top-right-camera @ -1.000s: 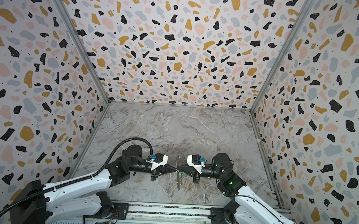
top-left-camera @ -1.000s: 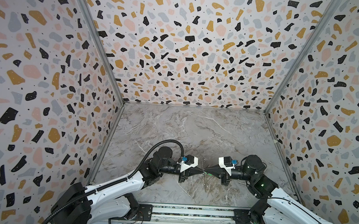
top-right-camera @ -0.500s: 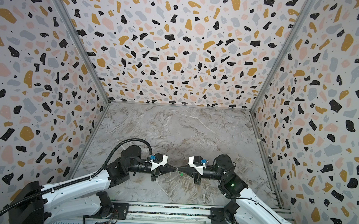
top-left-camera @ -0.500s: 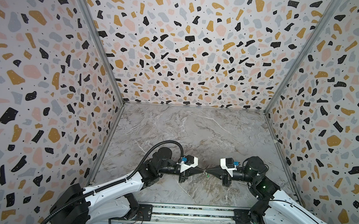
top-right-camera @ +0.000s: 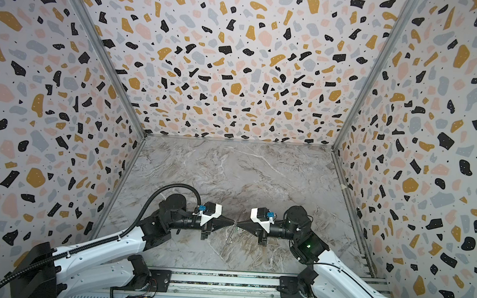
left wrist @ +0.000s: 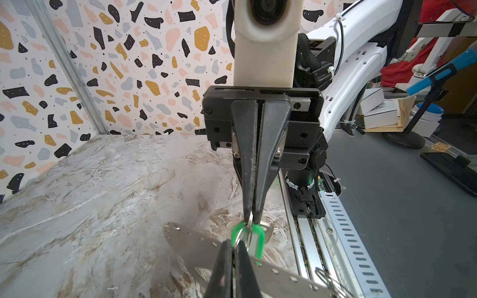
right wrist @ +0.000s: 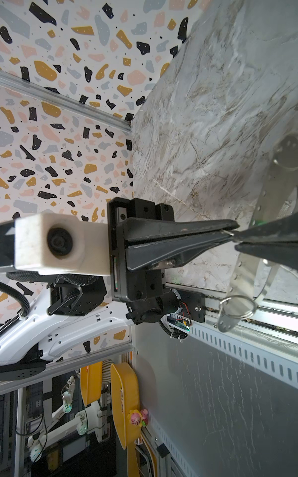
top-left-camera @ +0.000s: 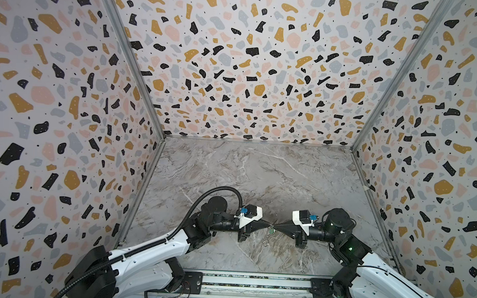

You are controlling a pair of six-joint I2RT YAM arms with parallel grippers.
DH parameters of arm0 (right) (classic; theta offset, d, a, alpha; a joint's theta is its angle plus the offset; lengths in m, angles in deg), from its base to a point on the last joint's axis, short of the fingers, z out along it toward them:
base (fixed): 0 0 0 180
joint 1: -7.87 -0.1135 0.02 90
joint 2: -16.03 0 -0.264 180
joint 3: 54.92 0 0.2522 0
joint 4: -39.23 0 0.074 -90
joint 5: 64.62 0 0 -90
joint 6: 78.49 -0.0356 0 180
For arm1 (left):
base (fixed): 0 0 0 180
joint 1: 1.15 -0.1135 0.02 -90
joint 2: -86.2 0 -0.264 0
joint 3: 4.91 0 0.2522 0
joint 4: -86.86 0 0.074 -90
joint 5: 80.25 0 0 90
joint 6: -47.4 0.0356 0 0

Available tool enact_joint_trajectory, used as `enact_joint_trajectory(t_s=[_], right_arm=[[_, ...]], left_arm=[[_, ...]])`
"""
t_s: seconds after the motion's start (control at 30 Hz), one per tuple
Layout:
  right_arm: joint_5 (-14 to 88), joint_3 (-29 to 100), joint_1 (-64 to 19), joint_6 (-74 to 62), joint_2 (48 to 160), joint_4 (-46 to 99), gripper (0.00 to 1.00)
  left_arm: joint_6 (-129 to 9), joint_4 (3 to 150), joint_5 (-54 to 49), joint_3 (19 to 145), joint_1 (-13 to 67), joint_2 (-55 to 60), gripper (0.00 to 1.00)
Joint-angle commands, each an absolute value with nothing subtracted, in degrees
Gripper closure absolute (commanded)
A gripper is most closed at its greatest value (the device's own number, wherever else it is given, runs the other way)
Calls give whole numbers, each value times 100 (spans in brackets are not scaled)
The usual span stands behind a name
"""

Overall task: Attach keys to a key ring
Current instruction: Insert the key into the keyring.

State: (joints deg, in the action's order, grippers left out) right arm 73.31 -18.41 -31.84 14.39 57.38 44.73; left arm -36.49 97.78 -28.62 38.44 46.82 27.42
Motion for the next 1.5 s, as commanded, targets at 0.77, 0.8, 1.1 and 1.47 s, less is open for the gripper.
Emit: enact_joint_trajectory(t_s=[0.77, 0.8, 1.1, 1.47], right_arm=[[7302, -1627, -3248, 1282, 5263, 4384, 100], [7294, -1604, -3248, 1270, 5259, 4364, 100], [7211, -1446, -3247, 1208, 5236, 4278, 100], [6735, -1094, -3319, 961, 5172, 4334, 100]], left_arm=[[-3910, 10562, -2113, 3521, 4663, 2899, 100], [-3917, 10566, -2098, 3515, 4666, 2902, 96], [-4046, 10981, -1700, 3200, 4664, 3132, 72], [-4155, 11599, -1227, 2496, 4663, 3538, 66]])
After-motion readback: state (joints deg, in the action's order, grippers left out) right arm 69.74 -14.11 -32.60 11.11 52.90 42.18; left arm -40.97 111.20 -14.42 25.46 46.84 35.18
